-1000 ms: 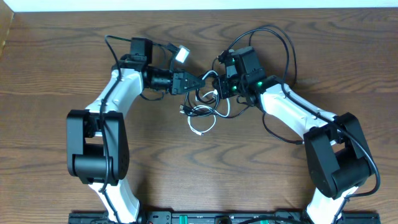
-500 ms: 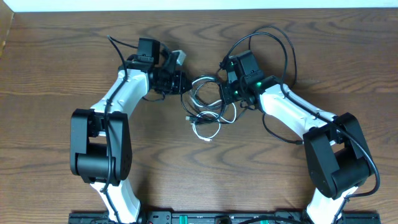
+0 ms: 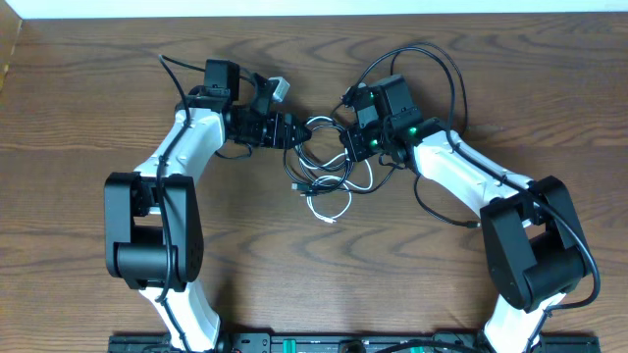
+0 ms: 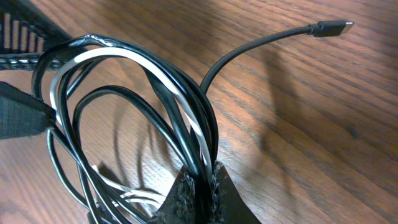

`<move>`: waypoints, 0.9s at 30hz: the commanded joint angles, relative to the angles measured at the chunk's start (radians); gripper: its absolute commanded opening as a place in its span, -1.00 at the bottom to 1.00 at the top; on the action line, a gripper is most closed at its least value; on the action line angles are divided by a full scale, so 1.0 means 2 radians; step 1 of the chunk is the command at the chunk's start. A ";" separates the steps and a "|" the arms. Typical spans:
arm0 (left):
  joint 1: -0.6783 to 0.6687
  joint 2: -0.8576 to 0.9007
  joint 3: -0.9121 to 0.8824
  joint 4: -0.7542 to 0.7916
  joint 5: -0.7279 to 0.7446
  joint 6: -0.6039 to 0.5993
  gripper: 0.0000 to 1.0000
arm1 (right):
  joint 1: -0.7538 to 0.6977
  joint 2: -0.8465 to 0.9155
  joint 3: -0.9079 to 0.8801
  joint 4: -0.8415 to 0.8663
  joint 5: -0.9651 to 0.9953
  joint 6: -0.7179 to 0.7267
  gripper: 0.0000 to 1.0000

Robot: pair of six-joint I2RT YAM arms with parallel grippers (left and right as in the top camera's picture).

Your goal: Untangle cables

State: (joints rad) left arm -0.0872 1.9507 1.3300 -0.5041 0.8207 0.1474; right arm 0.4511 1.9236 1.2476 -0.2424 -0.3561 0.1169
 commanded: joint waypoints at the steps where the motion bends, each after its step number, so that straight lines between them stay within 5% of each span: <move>1: -0.011 -0.010 -0.002 -0.002 -0.033 0.019 0.27 | 0.001 0.003 0.000 0.002 -0.038 -0.009 -0.98; 7: -0.031 -0.010 -0.002 -0.001 -0.114 0.015 -0.80 | 0.006 0.003 0.000 0.002 -0.061 -0.009 -0.98; 8: -0.033 -0.010 -0.002 -0.001 -0.125 0.015 -0.85 | 0.006 0.003 0.000 0.001 -0.063 -0.009 -0.97; 10: -0.033 -0.010 -0.002 -0.001 -0.135 0.006 -0.85 | 0.008 0.003 0.000 0.002 -0.070 -0.008 -0.82; 12: -0.032 -0.010 -0.002 0.003 -0.150 -0.021 -0.85 | 0.011 0.003 0.000 0.003 -0.071 0.006 -0.26; 14: -0.031 -0.010 -0.002 0.008 -0.170 -0.052 -0.85 | 0.016 0.004 0.000 0.003 -0.055 0.052 0.02; 19: -0.022 -0.010 -0.002 0.008 -0.171 -0.080 -0.85 | 0.020 0.005 0.000 -0.001 -0.005 0.097 0.18; 22: 0.001 -0.010 -0.002 0.007 -0.168 -0.105 -0.85 | 0.017 0.005 0.000 -0.012 0.042 0.136 0.56; 27: 0.039 -0.010 -0.002 0.005 -0.083 -0.101 -0.85 | 0.013 0.007 0.000 -0.013 0.074 0.154 0.59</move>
State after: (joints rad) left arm -0.0574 1.9507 1.3300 -0.4915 0.5232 -0.0357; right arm 0.4820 1.9236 1.2476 -0.2703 -0.2832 0.3660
